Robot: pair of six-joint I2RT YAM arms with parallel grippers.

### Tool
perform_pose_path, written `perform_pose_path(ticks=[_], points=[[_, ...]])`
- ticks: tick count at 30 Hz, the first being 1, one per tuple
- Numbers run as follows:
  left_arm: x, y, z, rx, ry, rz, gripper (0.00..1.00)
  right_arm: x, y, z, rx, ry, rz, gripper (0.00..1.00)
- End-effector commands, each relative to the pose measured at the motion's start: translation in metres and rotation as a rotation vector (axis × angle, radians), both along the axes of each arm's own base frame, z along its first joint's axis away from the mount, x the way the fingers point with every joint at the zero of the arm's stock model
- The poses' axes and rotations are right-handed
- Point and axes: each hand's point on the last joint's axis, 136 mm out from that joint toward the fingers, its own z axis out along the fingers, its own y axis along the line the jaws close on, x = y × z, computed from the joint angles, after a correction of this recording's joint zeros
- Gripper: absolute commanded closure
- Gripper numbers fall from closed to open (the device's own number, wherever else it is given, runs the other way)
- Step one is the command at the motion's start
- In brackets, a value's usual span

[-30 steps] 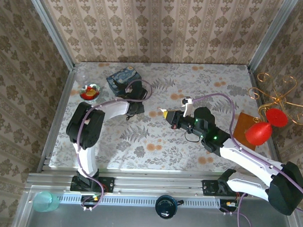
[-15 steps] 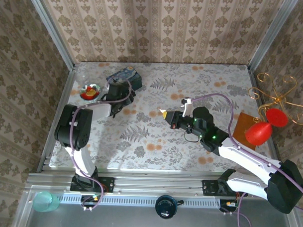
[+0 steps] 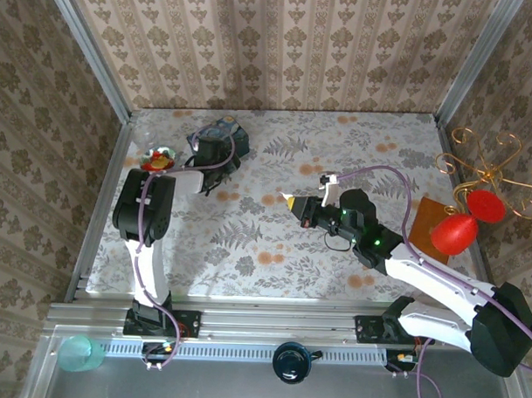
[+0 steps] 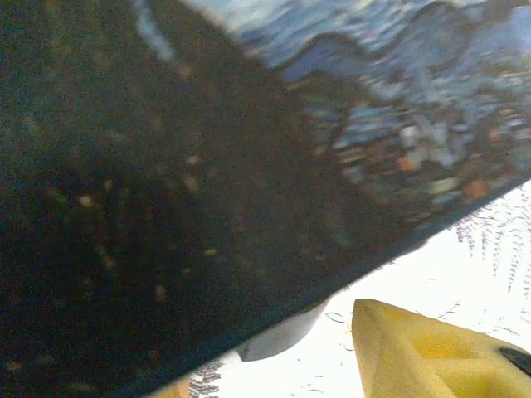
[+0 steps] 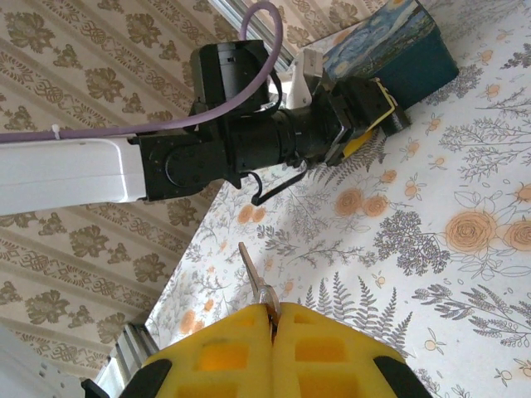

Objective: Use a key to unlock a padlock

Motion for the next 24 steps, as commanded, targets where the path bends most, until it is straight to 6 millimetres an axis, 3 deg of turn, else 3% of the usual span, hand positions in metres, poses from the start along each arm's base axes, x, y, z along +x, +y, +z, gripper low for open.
perform_pose_path(ticks=[1, 7, 13, 24], points=[[0.014, -0.001, -0.003, -0.044, -0.003, 0.048, 0.47, -0.001, -0.001, 0.004, 0.01, 0.0, -0.01, 1.0], [0.026, -0.007, -0.008, -0.061, -0.017, 0.051, 0.51, -0.002, -0.003, 0.002, 0.007, 0.005, -0.013, 1.0], [0.032, -0.01, -0.017, -0.095, -0.013, 0.056, 0.64, -0.001, -0.003, 0.006, 0.02, 0.005, -0.017, 1.0], [0.014, -0.007, -0.004, -0.116, -0.051, 0.061, 0.87, 0.006, -0.007, -0.01, -0.007, 0.078, -0.066, 1.0]])
